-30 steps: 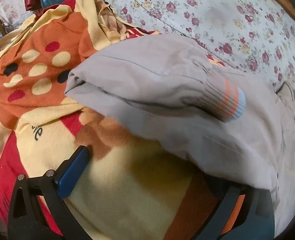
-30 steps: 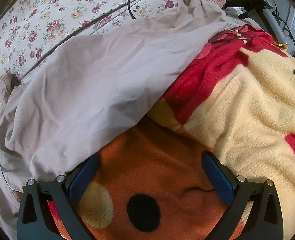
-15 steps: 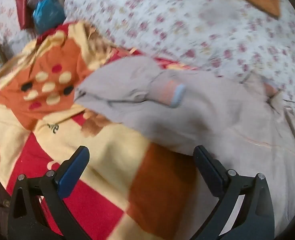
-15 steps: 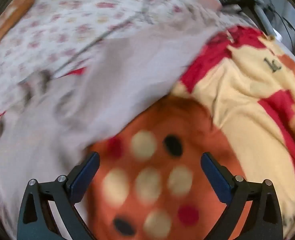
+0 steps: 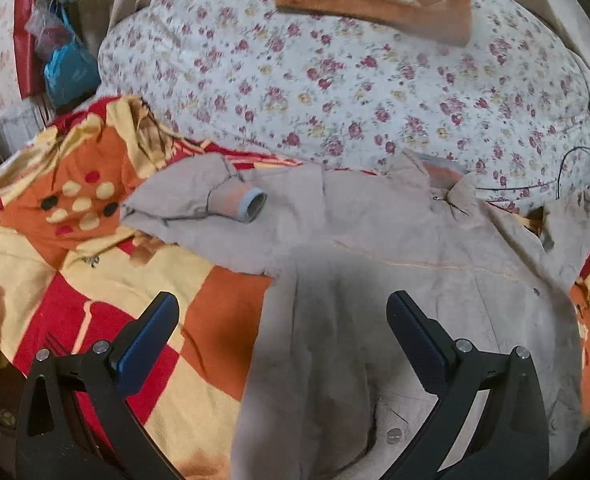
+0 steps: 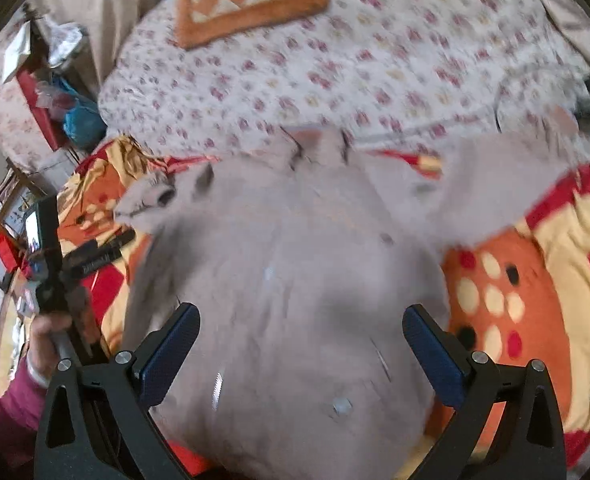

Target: Fold large clothes

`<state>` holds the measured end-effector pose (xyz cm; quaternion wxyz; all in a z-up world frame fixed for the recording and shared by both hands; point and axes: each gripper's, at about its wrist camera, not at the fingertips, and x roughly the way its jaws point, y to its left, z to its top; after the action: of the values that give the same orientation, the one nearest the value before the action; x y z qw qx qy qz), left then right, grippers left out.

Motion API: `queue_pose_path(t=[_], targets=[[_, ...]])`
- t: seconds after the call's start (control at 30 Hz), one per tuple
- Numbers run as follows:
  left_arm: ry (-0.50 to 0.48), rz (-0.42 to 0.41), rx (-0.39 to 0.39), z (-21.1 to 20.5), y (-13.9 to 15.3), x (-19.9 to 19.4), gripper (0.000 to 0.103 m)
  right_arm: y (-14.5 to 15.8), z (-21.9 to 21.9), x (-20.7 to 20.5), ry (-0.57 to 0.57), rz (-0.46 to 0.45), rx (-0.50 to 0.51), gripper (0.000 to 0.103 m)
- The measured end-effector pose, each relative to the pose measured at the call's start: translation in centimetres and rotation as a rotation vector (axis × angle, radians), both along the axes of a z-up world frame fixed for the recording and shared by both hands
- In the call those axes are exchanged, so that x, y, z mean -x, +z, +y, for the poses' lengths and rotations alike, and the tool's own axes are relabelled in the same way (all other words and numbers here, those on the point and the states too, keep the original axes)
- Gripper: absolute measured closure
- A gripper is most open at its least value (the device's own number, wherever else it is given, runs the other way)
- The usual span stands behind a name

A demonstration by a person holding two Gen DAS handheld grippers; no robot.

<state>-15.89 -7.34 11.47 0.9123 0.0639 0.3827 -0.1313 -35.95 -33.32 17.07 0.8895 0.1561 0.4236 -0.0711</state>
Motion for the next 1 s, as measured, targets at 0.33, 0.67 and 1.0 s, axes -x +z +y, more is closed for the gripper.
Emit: queue_pose_path(t=[0.33, 0.67, 1.0], targets=[[-0.029, -0.016, 0.007, -2.2, -1.4, -0.9, 0.000, -3.2, 1.8, -6.9, -0.049, -0.079, 0.177, 0.001], [0.000, 0.062, -0.032, -3.6, -5.7, -3.4, 0.000, -8.5, 2.2, -10.3, -0.060, -0.045, 0.227, 0.001], [-0.011, 0.057, -0.059, -4.9, -6.3, -3.6, 0.000, -9.9, 1.4, -11.0, -0.070, -0.014, 0.175, 0.001]])
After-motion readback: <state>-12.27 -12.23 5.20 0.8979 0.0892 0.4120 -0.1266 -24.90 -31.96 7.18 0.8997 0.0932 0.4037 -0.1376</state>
